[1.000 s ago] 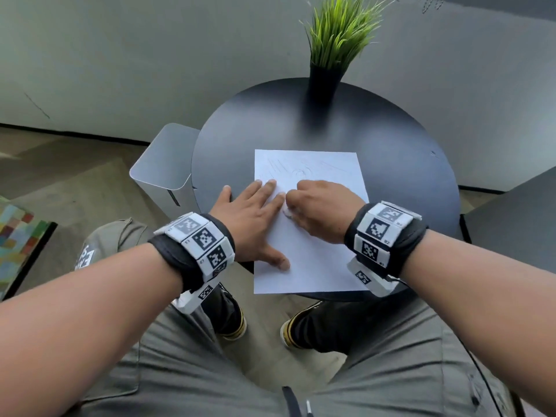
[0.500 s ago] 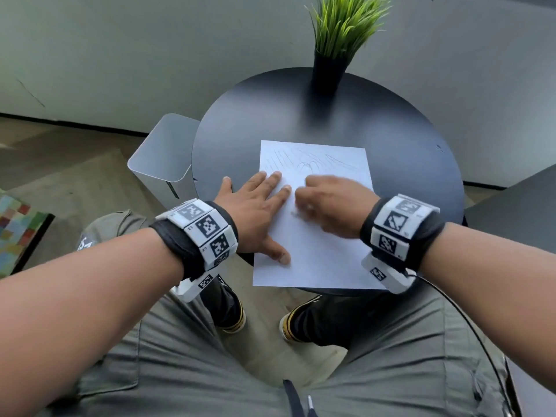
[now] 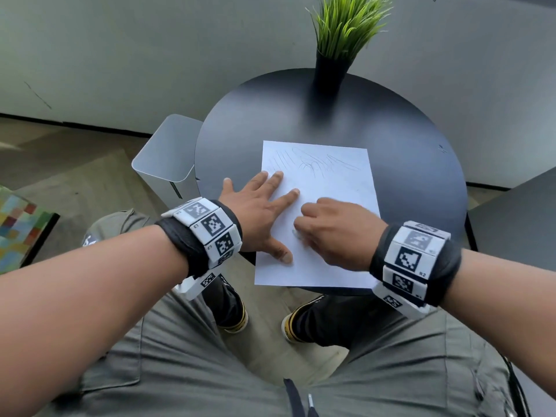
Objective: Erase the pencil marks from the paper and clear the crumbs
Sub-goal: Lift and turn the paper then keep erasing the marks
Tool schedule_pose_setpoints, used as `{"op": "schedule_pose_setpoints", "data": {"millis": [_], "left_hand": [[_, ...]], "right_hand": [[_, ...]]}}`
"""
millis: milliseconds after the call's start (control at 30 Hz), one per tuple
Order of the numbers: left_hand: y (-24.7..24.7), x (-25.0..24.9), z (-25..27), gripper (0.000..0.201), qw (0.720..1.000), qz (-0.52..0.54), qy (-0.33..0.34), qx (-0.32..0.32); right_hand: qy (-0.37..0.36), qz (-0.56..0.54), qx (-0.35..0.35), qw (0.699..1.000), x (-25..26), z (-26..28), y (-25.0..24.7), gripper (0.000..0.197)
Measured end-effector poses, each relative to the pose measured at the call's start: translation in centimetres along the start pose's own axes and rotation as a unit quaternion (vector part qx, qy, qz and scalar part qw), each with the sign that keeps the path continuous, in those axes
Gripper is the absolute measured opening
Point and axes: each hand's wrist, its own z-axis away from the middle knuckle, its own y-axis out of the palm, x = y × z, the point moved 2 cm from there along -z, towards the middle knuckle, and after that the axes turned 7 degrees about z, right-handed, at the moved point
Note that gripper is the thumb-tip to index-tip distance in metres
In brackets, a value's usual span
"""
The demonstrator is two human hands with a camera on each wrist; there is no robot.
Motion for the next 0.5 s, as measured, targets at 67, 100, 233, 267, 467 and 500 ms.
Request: {"op": "schedule_pose_setpoints", "data": {"millis": [67, 100, 233, 267, 467, 500], "left_hand": [[0.0, 0.0, 0.0, 0.131, 1.000, 0.000, 0.001, 0.002], [-0.1, 0.0, 0.1, 0.130, 1.000, 0.000, 0.000, 0.001], [-0.2, 0.0, 0.2, 0.131, 1.000, 0.001, -0.004, 0.002], [-0.1, -0.1, 0.2, 0.131, 1.000, 0.002, -0.004, 0.004], [-0.3, -0.2, 0.0, 0.131, 1.000, 0.008, -0.010, -0.002], [-0.4, -0.2, -0.1, 0.131, 1.000, 0.009, -0.012, -0.001]], "right_hand": [[0.032, 0.008, 0.010, 0.999, -0.9, 0.1, -0.6, 0.008], [0.077, 0.022, -0.001, 0.997, -2.3, -0.2, -1.0, 0.012], [0.108, 0.015, -0.037, 0.993, -2.6, 0.2, -0.7, 0.015], [0.071, 0.006, -0.026, 0.997, -0.9, 0.6, -0.1, 0.016], [0.152, -0.012, -0.020, 0.988, -4.0, 0.6, -0.1, 0.016], [0.157, -0.009, -0.035, 0.987, -4.1, 0.8, -0.1, 0.014]]}}
